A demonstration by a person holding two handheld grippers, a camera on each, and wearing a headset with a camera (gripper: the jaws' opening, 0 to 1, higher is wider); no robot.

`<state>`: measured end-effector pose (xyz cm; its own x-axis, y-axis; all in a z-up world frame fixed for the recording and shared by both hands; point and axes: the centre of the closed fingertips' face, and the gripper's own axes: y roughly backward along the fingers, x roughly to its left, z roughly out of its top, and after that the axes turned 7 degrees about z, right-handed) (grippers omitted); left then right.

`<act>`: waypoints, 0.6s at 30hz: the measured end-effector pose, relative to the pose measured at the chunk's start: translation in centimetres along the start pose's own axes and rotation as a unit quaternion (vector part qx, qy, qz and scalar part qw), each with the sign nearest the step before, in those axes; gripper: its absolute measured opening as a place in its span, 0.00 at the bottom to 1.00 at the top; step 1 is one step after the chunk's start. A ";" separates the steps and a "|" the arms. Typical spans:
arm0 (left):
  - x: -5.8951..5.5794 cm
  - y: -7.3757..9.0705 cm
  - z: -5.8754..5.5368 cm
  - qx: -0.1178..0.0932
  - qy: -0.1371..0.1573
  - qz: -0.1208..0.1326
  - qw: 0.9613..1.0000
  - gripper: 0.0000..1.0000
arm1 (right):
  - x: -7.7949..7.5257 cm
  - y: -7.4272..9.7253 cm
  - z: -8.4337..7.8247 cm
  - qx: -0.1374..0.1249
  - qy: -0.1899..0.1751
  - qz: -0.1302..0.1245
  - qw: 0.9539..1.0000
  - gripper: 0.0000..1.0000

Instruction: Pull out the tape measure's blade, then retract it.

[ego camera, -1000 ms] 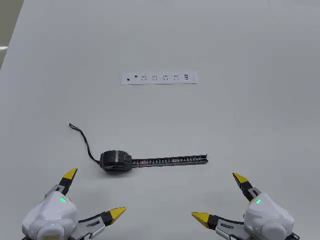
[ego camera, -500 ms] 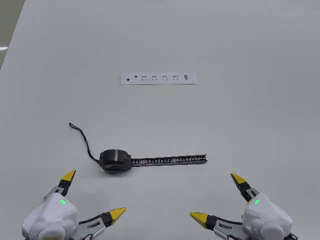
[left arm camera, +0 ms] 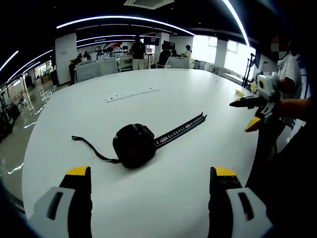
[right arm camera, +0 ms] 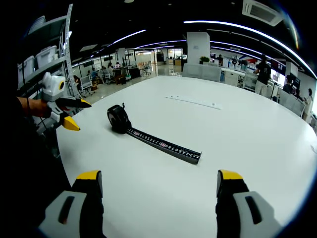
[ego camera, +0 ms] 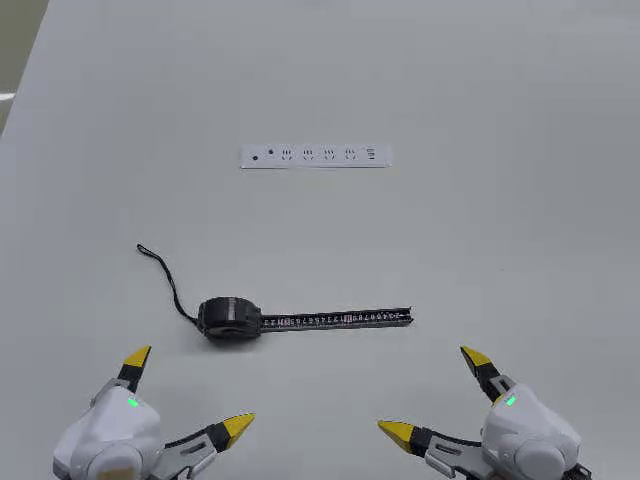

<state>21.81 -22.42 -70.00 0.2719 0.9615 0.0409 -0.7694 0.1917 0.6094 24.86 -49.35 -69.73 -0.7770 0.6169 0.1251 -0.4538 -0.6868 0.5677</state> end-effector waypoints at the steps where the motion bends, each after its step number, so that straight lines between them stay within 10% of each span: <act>1: 0.0 -0.1 0.1 -0.001 0.002 0.002 1.000 0.99 | 0.0 0.0 0.0 0.001 0.000 0.000 1.000 0.97; 18: -0.2 -1.8 0.1 0.017 0.027 0.044 0.999 0.99 | -1.1 -0.2 0.3 -0.002 0.005 -0.005 1.000 0.94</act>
<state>23.15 -22.95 -71.05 0.1718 0.9837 0.0530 -0.7692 0.1003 0.6311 25.92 -49.81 -69.72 -0.7769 0.6198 0.1106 -0.4638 -0.6822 0.5653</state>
